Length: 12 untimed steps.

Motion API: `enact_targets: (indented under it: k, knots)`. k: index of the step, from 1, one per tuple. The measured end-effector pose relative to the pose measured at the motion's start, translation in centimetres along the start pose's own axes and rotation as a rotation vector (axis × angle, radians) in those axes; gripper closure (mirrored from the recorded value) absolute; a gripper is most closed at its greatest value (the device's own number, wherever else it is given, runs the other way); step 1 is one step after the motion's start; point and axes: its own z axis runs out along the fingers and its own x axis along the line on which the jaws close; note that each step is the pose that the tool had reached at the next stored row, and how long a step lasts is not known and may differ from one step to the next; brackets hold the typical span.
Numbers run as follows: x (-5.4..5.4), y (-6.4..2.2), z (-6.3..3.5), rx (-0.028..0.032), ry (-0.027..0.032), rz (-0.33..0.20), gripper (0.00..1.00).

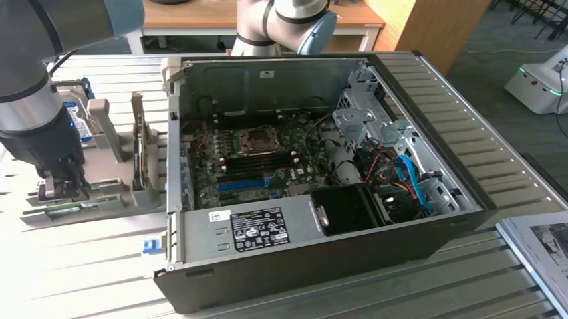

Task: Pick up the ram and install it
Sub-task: 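Pick up the ram and move it above insertion slot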

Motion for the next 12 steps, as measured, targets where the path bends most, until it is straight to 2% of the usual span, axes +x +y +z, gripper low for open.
enact_targets:
  k: [12]
  knots:
    - [0.25, 0.00, -0.01, 0.0001, 0.0000, 0.000, 0.76]
